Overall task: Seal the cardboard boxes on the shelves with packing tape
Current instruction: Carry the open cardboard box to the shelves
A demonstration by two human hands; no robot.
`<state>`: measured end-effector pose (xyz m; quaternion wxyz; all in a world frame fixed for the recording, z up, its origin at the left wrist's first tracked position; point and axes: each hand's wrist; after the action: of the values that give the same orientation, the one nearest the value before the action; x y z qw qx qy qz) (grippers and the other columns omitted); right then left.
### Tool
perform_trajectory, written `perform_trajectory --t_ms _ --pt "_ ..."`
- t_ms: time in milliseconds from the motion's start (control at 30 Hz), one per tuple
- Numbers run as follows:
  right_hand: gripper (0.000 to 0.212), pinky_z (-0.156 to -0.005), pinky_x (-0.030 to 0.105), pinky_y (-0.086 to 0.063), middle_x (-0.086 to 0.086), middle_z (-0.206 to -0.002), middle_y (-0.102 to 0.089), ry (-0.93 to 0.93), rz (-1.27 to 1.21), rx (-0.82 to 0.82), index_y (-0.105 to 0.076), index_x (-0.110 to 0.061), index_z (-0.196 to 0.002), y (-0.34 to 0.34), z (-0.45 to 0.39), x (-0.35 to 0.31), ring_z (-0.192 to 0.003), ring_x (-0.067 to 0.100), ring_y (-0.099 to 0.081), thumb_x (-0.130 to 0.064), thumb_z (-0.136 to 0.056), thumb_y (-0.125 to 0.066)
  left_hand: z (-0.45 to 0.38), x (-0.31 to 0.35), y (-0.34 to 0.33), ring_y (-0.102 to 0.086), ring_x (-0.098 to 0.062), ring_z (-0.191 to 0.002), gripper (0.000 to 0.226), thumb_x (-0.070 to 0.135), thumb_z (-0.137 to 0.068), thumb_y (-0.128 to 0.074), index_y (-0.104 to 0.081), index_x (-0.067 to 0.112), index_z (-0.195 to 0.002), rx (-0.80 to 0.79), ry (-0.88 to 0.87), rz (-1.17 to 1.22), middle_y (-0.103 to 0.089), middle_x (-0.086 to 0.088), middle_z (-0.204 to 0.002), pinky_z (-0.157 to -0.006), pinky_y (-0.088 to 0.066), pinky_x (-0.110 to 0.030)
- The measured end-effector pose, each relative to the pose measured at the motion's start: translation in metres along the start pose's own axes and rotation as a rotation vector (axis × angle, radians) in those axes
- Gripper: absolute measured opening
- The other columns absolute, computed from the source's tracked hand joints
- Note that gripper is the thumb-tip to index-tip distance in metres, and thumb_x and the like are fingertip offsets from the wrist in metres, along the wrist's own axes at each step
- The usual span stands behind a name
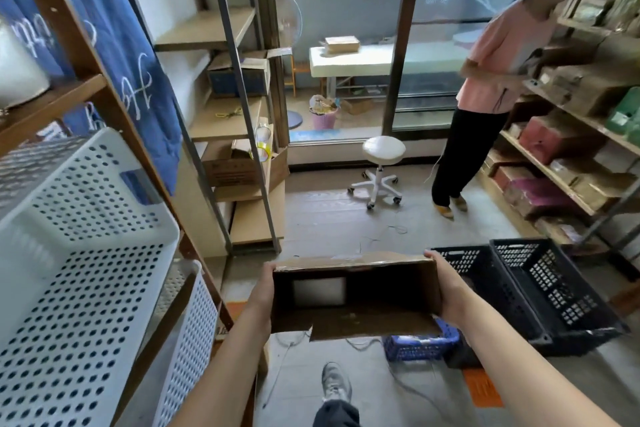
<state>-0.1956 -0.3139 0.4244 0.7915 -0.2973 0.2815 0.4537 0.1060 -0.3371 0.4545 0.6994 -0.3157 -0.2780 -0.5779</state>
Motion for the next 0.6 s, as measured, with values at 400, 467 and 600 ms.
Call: perform_trajectory --t_ms 400,467,600 --pt "0.040 -0.062 0.035 -0.043 0.010 -0.057 -0.064 -0.015 -0.038 -0.035 -0.062 -0.009 -0.072 -0.038 -0.196 -0.162 -0.047 0.021 -0.062 -0.031 -0.098 -0.039 -0.195 0.152 -0.114 -0.058 -0.029 -0.101 0.048 0.055 -0.097 -0.041 -0.065 0.015 -0.102 0.064 0.053 -0.071 -0.065 -0.012 -0.102 -0.092 -0.050 -0.040" --pt "0.037 -0.063 0.035 -0.045 0.011 -0.061 -0.067 -0.001 -0.031 -0.032 -0.064 -0.007 -0.082 -0.047 -0.224 -0.194 -0.050 0.022 -0.065 -0.033 -0.097 -0.042 -0.225 0.175 -0.130 -0.056 -0.028 -0.113 0.055 0.061 -0.093 -0.041 -0.066 0.018 -0.114 0.072 0.049 -0.102 -0.064 -0.012 -0.117 -0.105 -0.045 -0.044" --pt "0.048 -0.068 0.036 -0.046 0.014 -0.071 -0.070 -0.012 -0.042 0.015 -0.065 -0.008 -0.090 -0.064 -0.277 -0.244 -0.074 0.030 -0.061 -0.048 -0.098 -0.040 -0.271 0.224 -0.152 -0.063 -0.029 -0.100 0.050 0.056 -0.095 -0.042 -0.068 0.015 -0.107 0.053 0.086 -0.091 -0.069 -0.016 -0.108 -0.084 -0.053 -0.038"
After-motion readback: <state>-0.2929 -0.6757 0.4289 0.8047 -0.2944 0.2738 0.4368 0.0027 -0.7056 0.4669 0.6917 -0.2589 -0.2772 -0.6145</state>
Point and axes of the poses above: each hand's wrist, its own z-axis away from the middle knuckle, its own y-axis out of the back of the hand, x = y × z
